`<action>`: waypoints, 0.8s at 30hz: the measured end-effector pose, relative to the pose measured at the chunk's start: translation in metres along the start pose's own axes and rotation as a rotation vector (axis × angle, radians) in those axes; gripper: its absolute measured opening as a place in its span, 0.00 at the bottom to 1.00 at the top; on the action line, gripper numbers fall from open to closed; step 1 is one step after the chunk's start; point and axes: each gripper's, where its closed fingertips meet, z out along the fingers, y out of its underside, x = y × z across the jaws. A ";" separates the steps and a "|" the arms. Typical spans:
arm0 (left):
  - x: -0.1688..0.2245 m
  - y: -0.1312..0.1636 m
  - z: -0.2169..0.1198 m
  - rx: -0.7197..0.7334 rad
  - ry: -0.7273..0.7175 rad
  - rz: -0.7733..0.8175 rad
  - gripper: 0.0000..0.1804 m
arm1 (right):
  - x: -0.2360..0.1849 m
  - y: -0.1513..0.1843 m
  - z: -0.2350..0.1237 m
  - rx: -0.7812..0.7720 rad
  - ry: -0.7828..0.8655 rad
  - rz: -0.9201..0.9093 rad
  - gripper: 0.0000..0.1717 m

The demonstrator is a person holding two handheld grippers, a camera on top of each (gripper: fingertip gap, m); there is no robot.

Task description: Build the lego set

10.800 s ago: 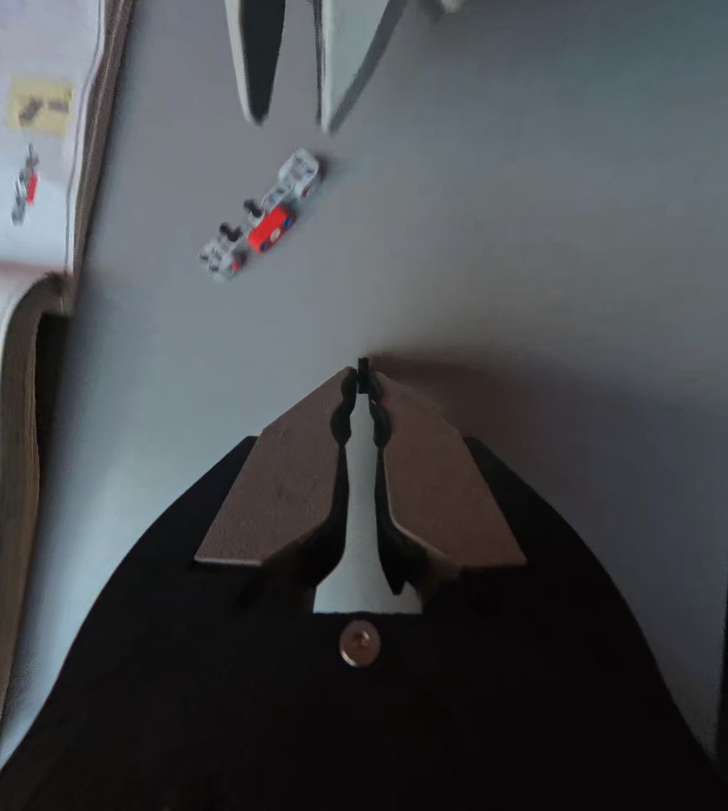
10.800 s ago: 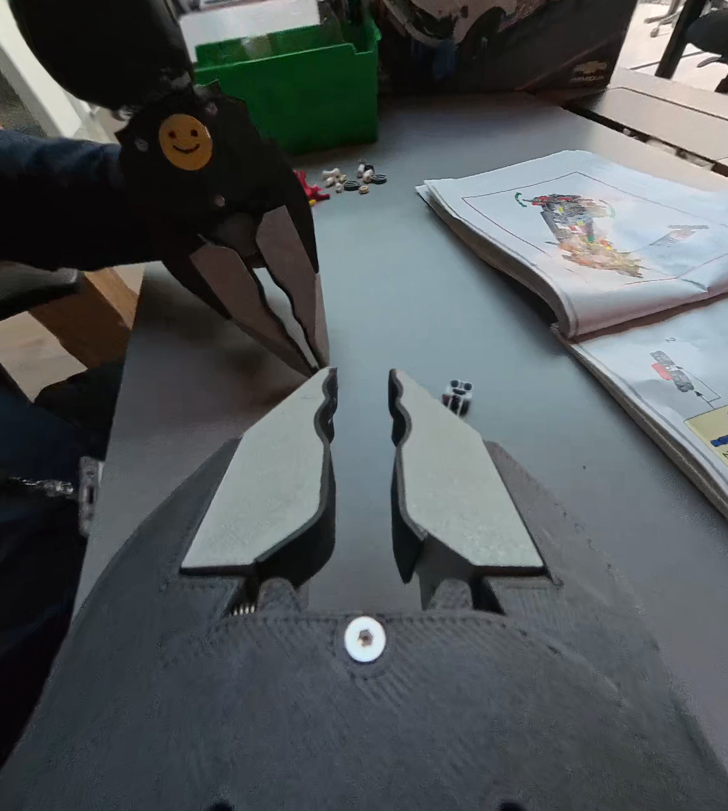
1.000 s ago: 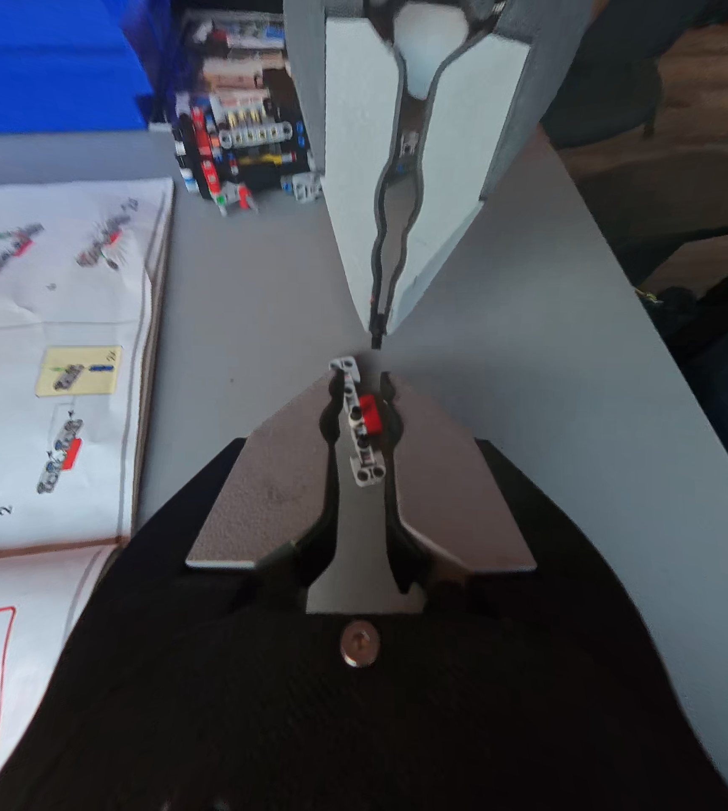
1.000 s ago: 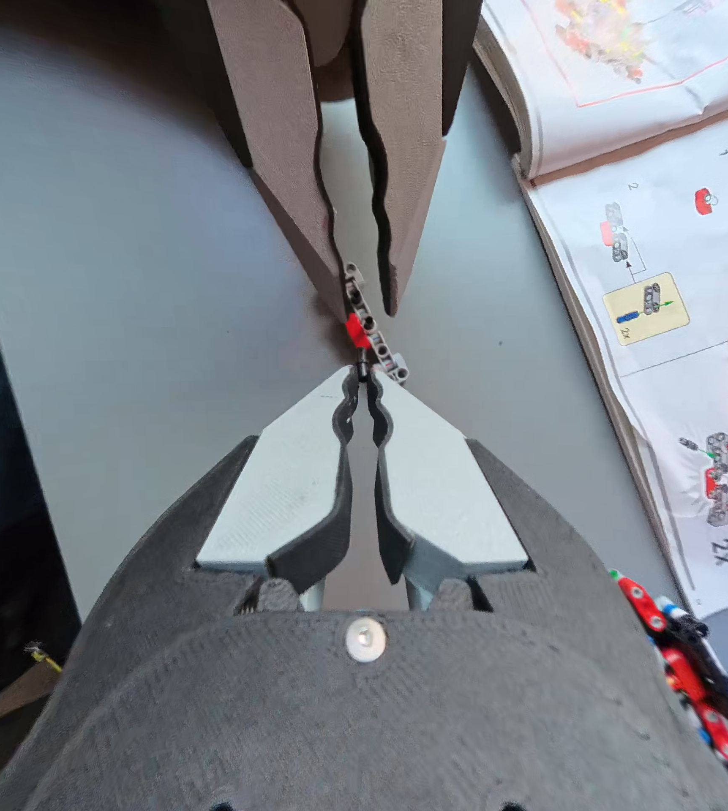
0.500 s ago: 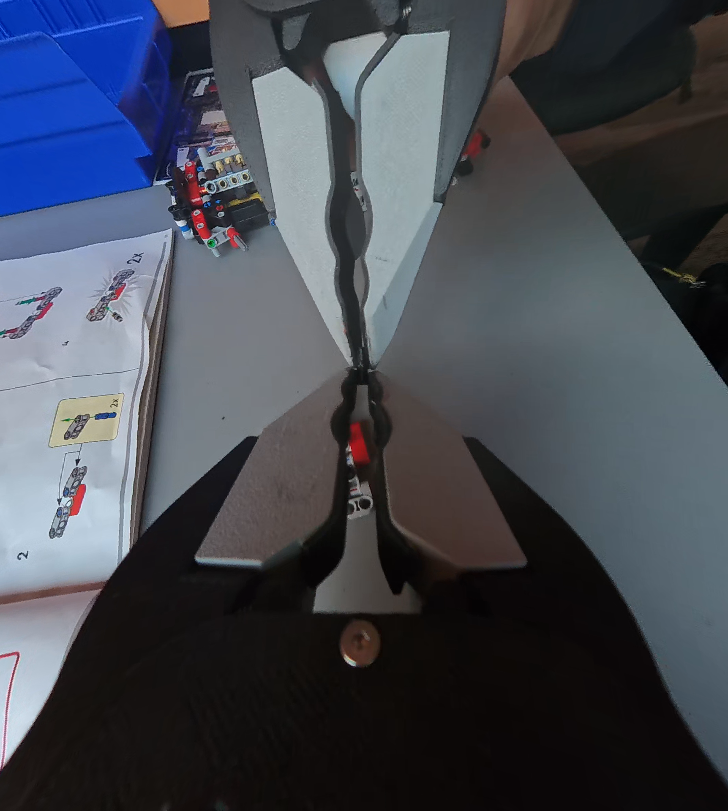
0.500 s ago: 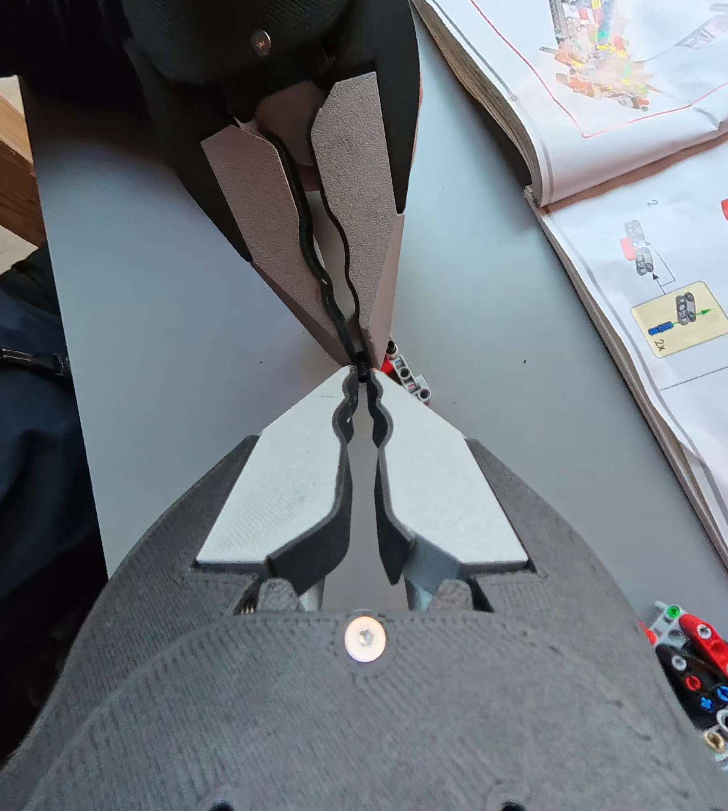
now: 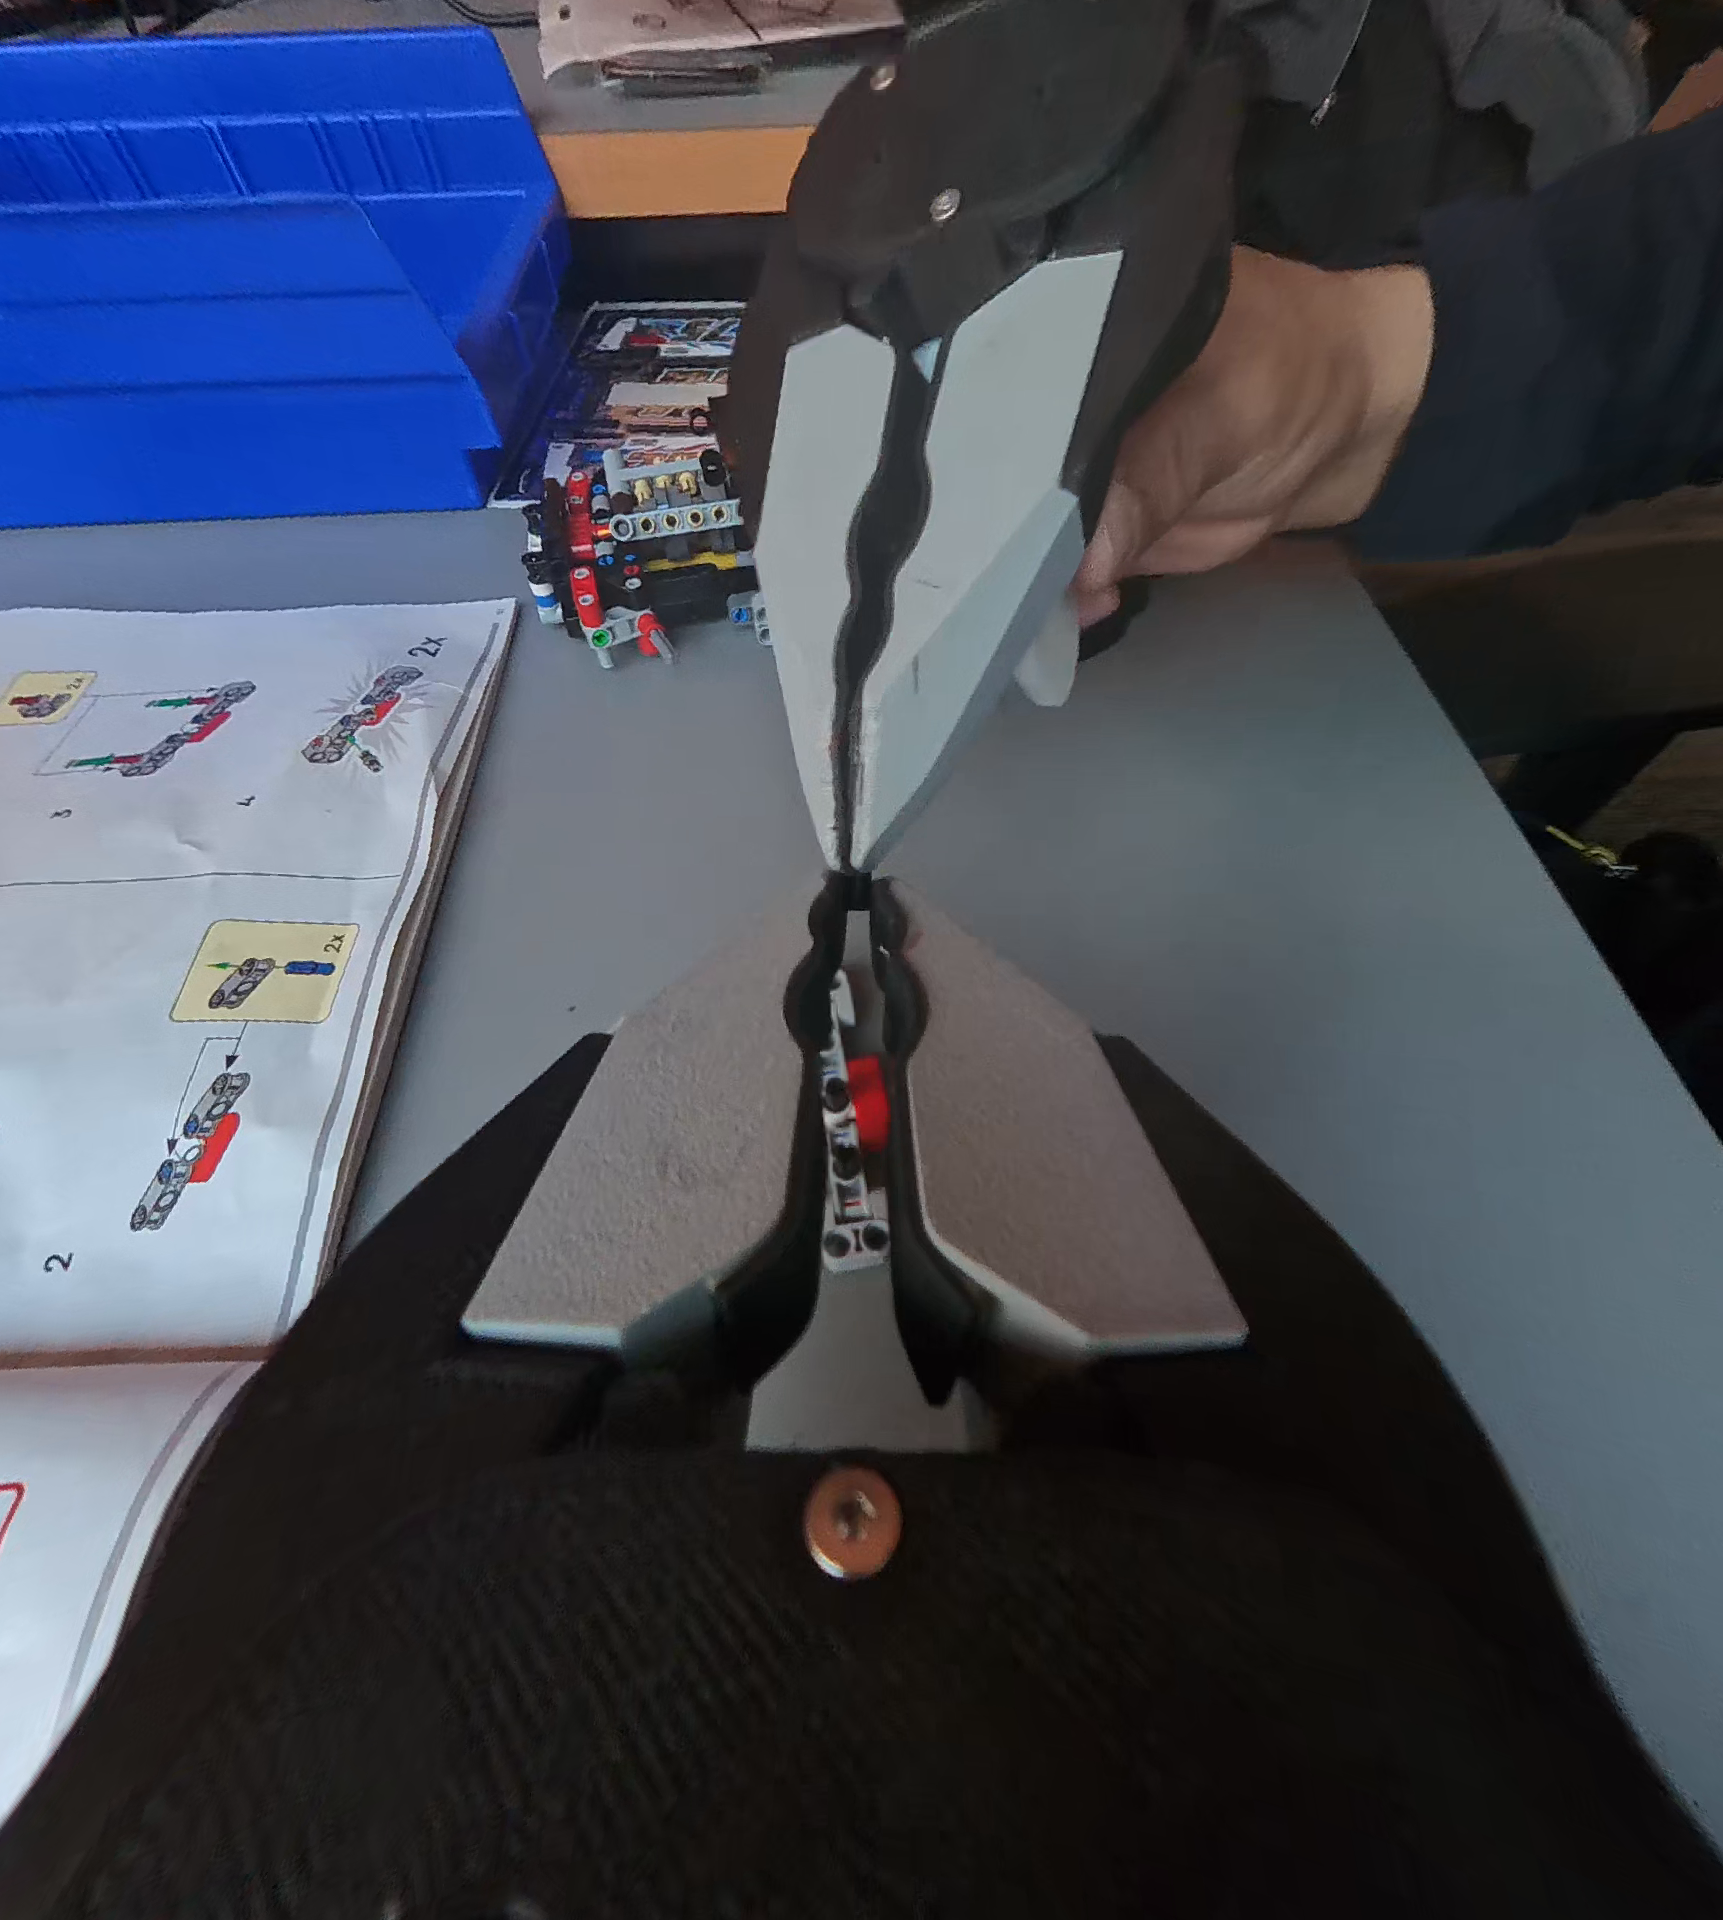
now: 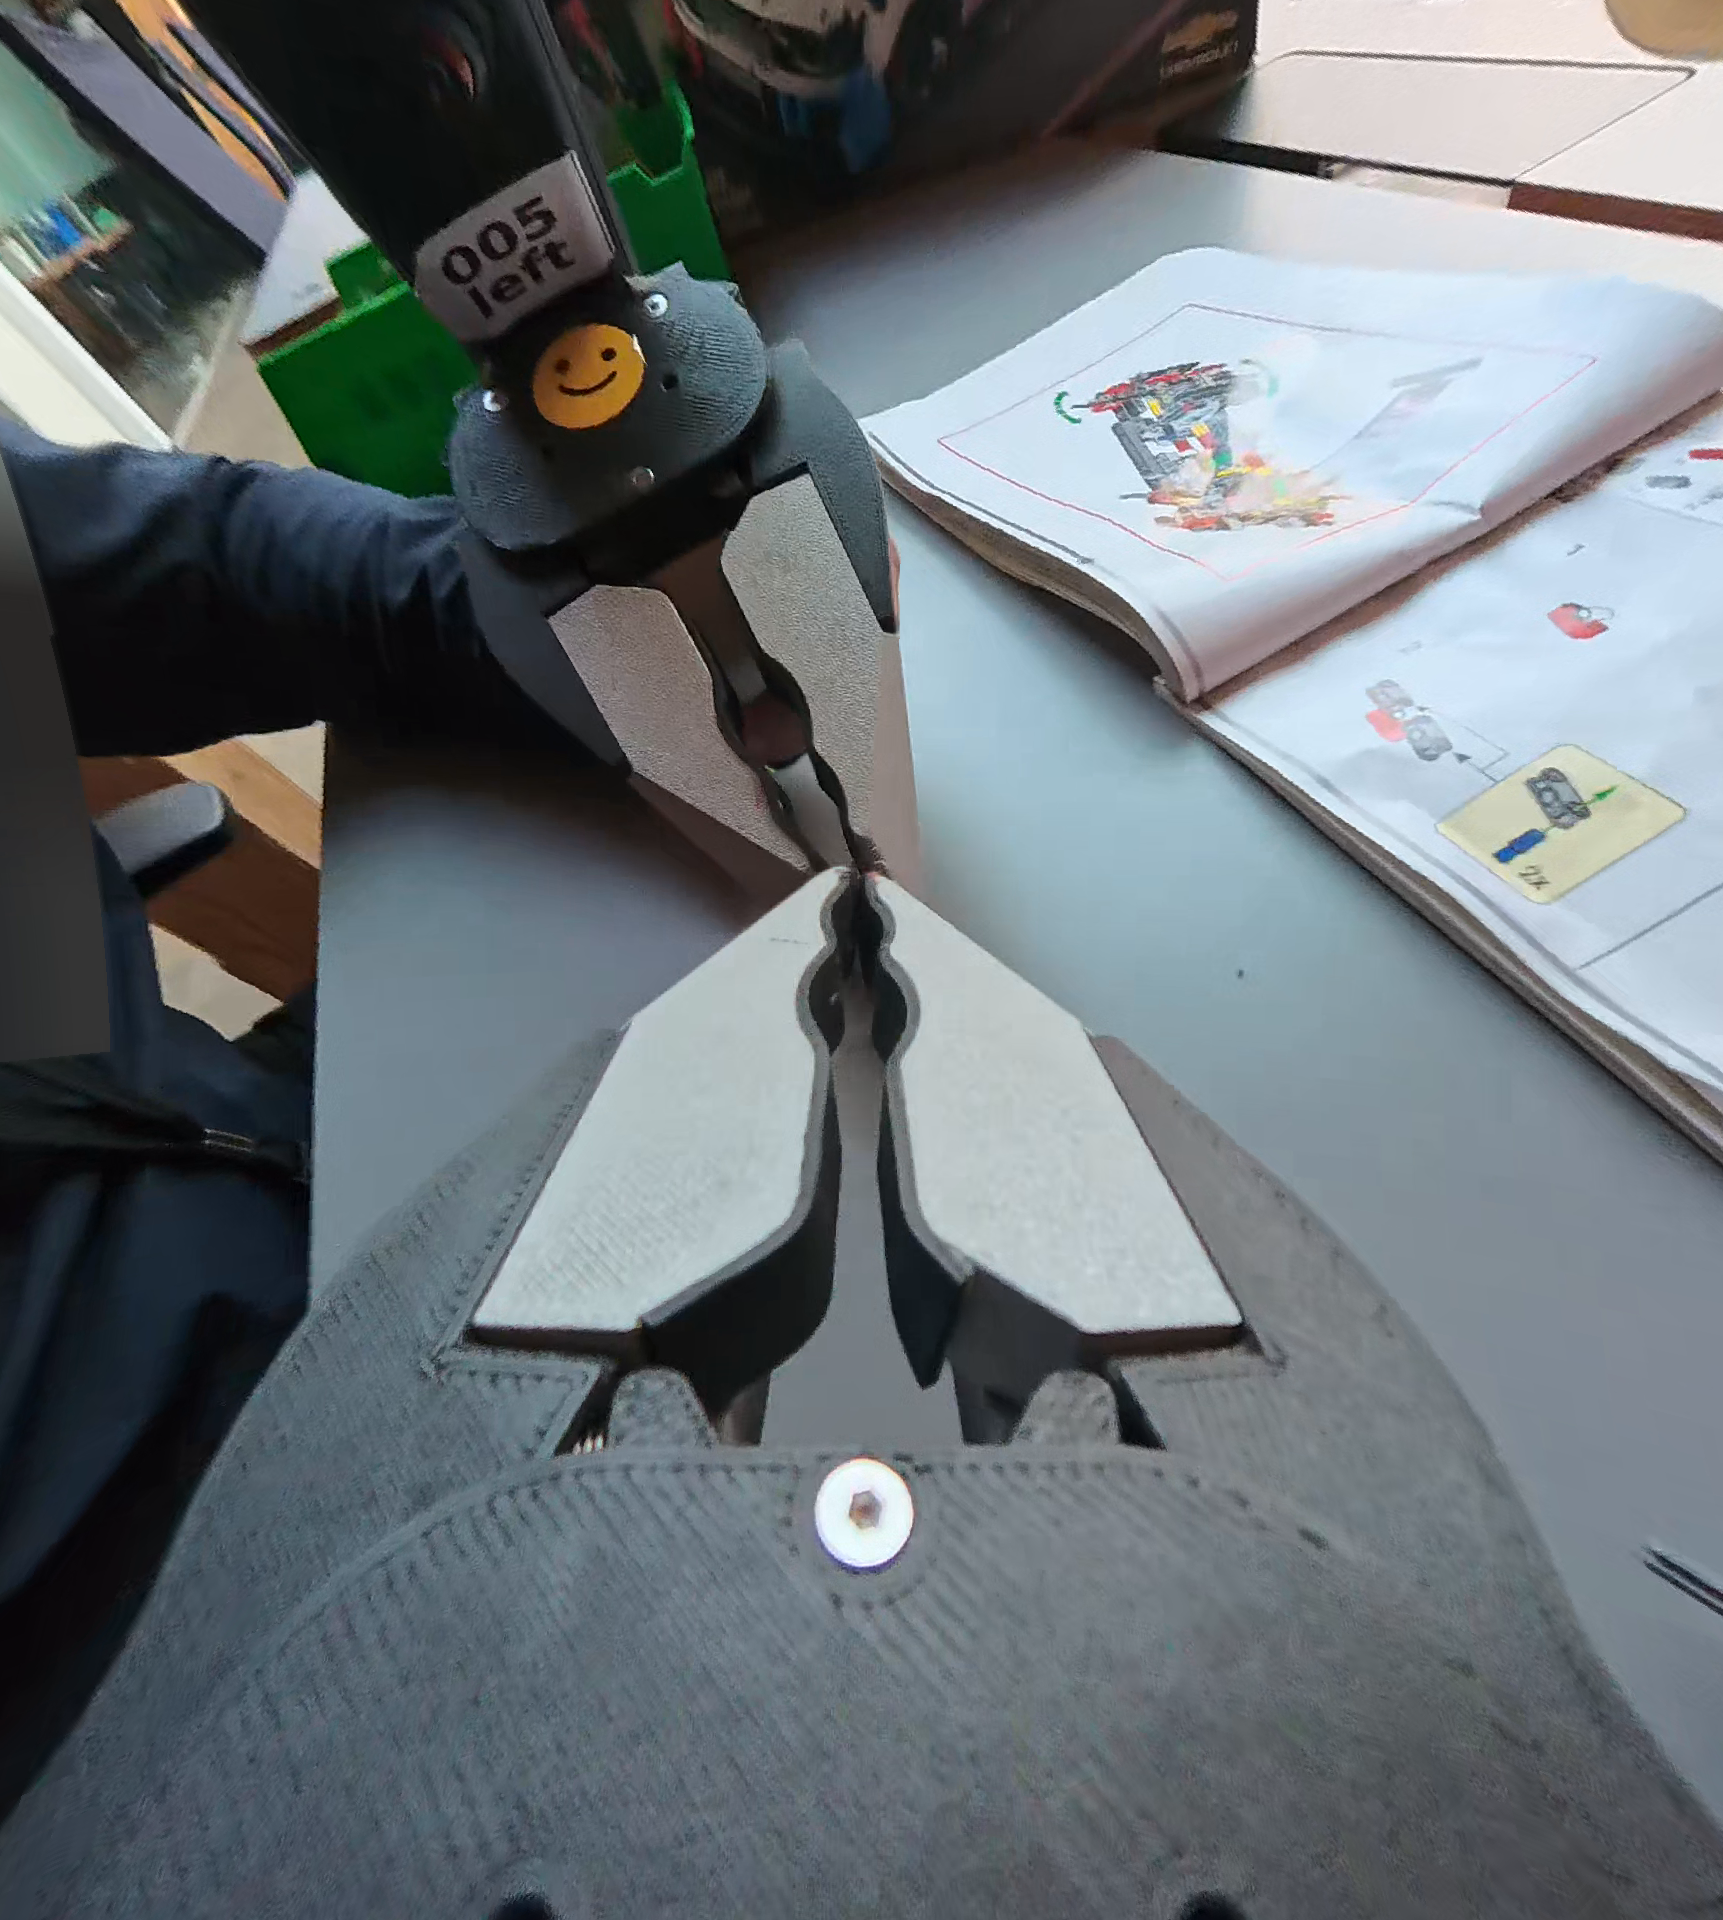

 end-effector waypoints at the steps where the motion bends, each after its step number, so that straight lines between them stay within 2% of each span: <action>1: 0.000 -0.002 0.000 0.012 0.002 0.003 0.01 | 0.002 -0.001 -0.001 -0.007 0.030 -0.033 0.00; 5: -0.001 -0.004 -0.003 0.026 0.001 -0.001 0.01 | 0.003 -0.004 -0.008 -0.033 0.069 -0.098 0.03; 9: 0.000 -0.007 -0.004 0.036 0.008 0.002 0.01 | 0.001 0.002 -0.008 -0.060 0.051 -0.116 0.02; 24: -0.002 -0.003 -0.002 0.027 0.006 -0.027 0.01 | 0.004 0.004 -0.003 -0.059 0.040 -0.069 0.01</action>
